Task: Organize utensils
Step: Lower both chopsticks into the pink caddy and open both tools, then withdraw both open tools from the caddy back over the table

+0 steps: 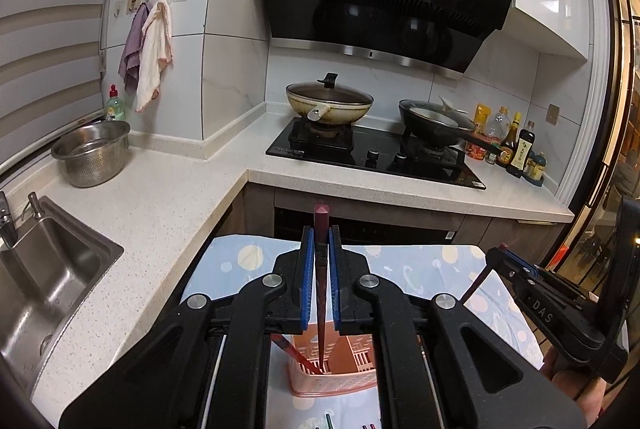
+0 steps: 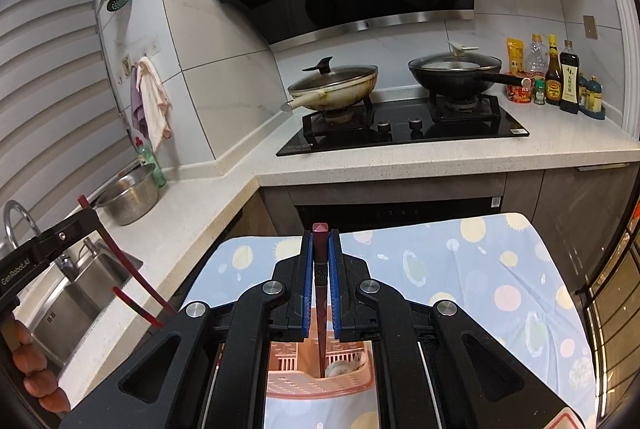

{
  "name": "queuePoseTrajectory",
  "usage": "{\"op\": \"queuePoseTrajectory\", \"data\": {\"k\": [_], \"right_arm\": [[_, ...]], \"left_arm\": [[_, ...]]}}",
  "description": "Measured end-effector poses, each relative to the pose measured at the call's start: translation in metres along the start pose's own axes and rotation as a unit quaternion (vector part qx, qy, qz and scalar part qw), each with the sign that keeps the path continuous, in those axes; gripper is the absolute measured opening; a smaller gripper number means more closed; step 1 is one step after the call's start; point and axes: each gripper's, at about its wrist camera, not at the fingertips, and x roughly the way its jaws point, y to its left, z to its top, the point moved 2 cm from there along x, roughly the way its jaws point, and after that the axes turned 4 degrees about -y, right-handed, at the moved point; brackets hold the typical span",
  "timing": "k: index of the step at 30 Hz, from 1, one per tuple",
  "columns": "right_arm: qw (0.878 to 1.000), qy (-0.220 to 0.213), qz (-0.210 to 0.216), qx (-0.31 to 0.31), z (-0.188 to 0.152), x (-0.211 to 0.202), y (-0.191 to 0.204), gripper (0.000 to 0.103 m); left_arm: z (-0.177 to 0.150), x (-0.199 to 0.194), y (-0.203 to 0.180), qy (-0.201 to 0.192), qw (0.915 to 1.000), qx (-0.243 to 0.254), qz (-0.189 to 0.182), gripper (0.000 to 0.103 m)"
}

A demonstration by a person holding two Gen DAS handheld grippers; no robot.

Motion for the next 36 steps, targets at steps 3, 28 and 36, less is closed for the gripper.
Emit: {"op": "queuePoseTrajectory", "data": {"k": [3,28,36], "right_arm": [[1.0,0.007,0.0,0.004,-0.003,0.0,-0.002,0.012],[1.0,-0.019,0.014,-0.003,-0.041,-0.125,0.012,0.045],[1.0,0.011,-0.006,-0.016,-0.102,-0.167,0.008,0.045]], "left_arm": [[-0.003,0.001,-0.001,0.006,1.0,0.002,0.003,0.007],[-0.03,-0.091,-0.004,-0.01,0.9996,0.013,0.024,0.064],[-0.093,-0.115,-0.005,0.037,0.9989,0.021,0.019,0.065]]}}
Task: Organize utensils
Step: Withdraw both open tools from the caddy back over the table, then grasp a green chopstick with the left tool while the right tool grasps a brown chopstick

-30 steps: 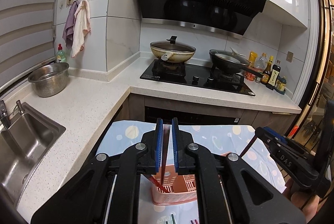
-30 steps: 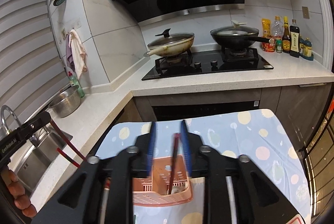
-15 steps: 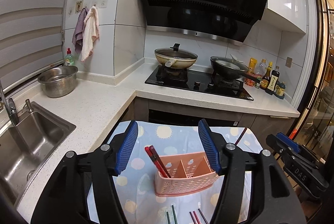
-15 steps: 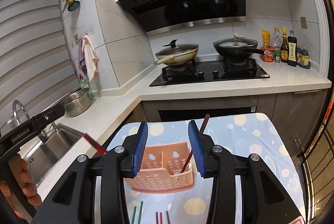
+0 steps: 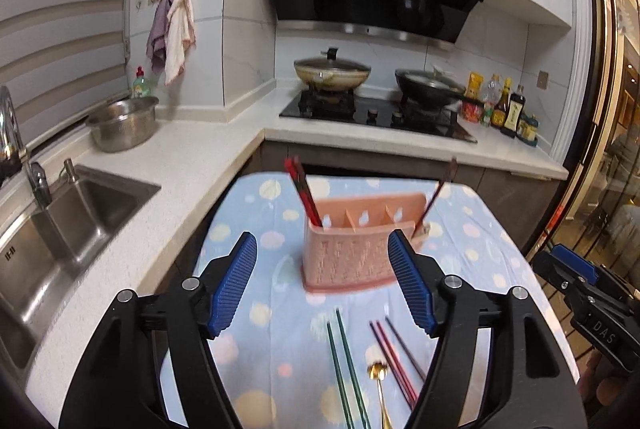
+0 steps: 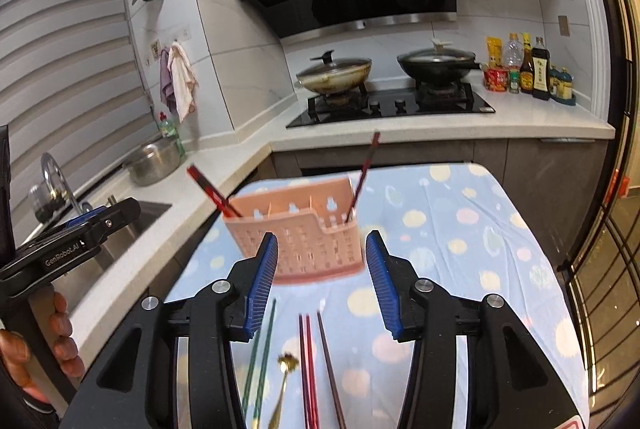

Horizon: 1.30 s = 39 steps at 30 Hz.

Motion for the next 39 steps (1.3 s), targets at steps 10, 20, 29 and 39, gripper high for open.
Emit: {"op": "queuePoseTrajectory", "data": {"k": [10,20,29,39], "right_arm": [[0.998,0.064,-0.023,-0.004,-0.082,-0.025,-0.012,0.045],[0.989,0.146,-0.031,-0.001,-0.163,-0.018,-0.024,0.044],[0.983,0.178,-0.03,-0.005,-0.192,-0.001,-0.029,0.033],[0.98,0.196,-0.027,-0.011,-0.202,0.017,-0.028,0.025]], "left_arm": [[-0.084,-0.013,-0.003,0.069,0.9976,-0.007,-0.004,0.065],[-0.164,-0.014,-0.007,0.138,0.9904,0.003,0.004,0.065],[-0.209,-0.006,-0.017,0.175,0.9844,0.015,0.008,0.065],[-0.217,0.003,-0.021,0.189,0.9818,0.021,0.007,0.065]]}}
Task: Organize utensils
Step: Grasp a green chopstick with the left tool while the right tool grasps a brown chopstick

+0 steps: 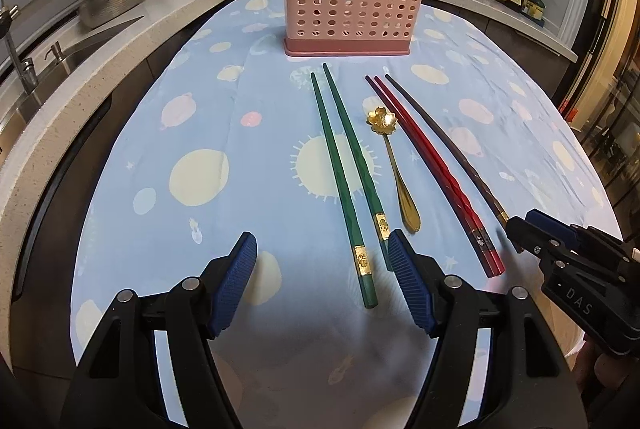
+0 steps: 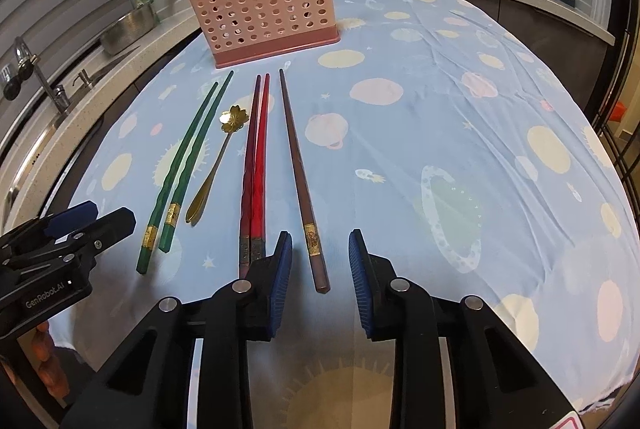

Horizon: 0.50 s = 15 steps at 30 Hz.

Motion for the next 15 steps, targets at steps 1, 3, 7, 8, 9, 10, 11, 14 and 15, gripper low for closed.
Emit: {"op": "queuePoseTrajectory", "data": {"k": [1,3,7,8,9,10,11,14,15], "right_arm": [[1.0,0.002,0.0,0.0,0.0,0.002,0.0,0.025],[1.0,0.006,0.0,-0.002,0.0,0.005,0.0,0.022],[1.0,0.007,-0.001,-0.005,0.001,0.009,0.001,0.02],[1.0,0.007,-0.001,-0.005,0.001,0.009,0.001,0.02],[1.0,0.007,-0.001,-0.006,0.002,0.01,0.001,0.02],[1.0,0.008,-0.001,-0.006,0.002,0.01,0.001,0.019],[1.0,0.008,-0.001,-0.006,0.002,0.01,0.001,0.019],[1.0,0.007,-0.002,-0.007,0.002,0.011,0.002,0.019],[1.0,0.007,-0.002,-0.007,0.002,0.011,0.002,0.019]], "left_arm": [[0.0,0.001,0.0,0.001,1.0,0.001,0.0,0.065],[-0.001,0.002,-0.001,0.003,1.0,0.003,0.0,0.065],[-0.003,0.006,-0.001,0.008,1.0,0.001,0.0,0.065],[-0.003,0.008,0.0,0.009,1.0,0.001,0.0,0.065],[-0.004,0.008,0.0,0.01,0.9999,0.002,0.0,0.065],[-0.004,0.009,0.0,0.011,0.9999,0.002,0.0,0.065],[-0.004,0.01,0.0,0.012,0.9999,0.002,-0.001,0.065],[-0.005,0.012,0.0,0.014,0.9999,0.003,-0.001,0.065],[-0.005,0.012,0.0,0.016,0.9999,0.003,-0.001,0.065]]}}
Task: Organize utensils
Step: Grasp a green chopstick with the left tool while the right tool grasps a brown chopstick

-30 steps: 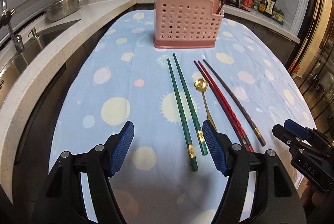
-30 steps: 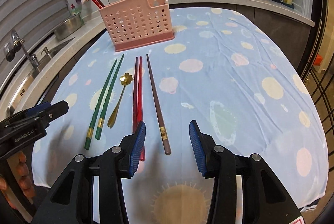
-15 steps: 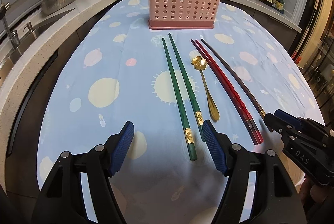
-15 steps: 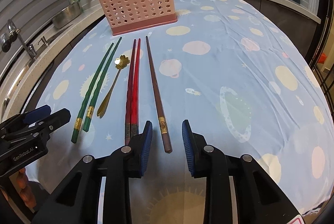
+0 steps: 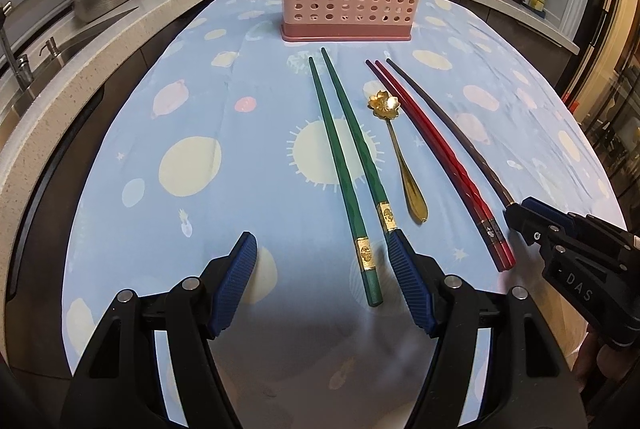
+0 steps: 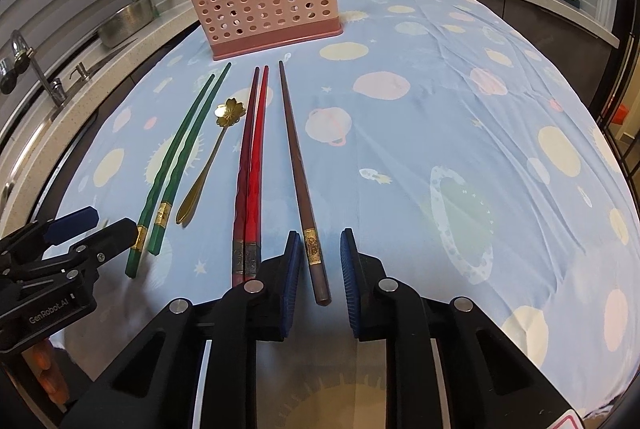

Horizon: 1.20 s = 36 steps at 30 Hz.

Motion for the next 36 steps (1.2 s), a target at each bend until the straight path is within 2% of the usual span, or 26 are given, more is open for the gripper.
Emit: {"op": "queuePoseTrajectory", "data": {"k": [13,17,21,23,24,26,29,36], "right_arm": [[1.0,-0.002,-0.002,-0.002,-0.001,0.002,0.0,0.016],[1.0,-0.002,-0.002,-0.003,-0.001,0.002,0.001,0.015],[1.0,-0.002,-0.002,-0.002,-0.002,0.001,0.001,0.013],[1.0,-0.002,-0.002,-0.003,-0.002,0.001,0.001,0.01],[1.0,-0.002,-0.002,-0.004,-0.002,0.002,0.001,0.01],[1.0,-0.003,-0.001,-0.004,-0.004,0.001,0.001,0.009],[1.0,-0.003,0.001,-0.006,-0.006,-0.001,0.002,0.008],[1.0,-0.002,0.005,-0.006,-0.012,-0.009,0.004,0.007]], "left_arm": [[-0.008,0.01,-0.003,0.011,0.9999,0.001,-0.006,0.064],[-0.01,0.01,-0.002,0.005,1.0,0.008,0.0,0.059],[-0.009,0.009,-0.001,0.002,1.0,0.009,-0.001,0.046],[-0.009,0.008,0.0,0.001,1.0,0.009,-0.003,0.032],[-0.009,0.008,0.0,0.001,1.0,0.008,-0.005,0.029],[-0.009,0.007,0.001,0.002,1.0,0.008,-0.005,0.013],[-0.009,0.006,0.003,0.003,1.0,0.005,-0.008,0.007],[-0.01,-0.001,0.004,0.004,0.9999,0.003,-0.012,0.007]]}}
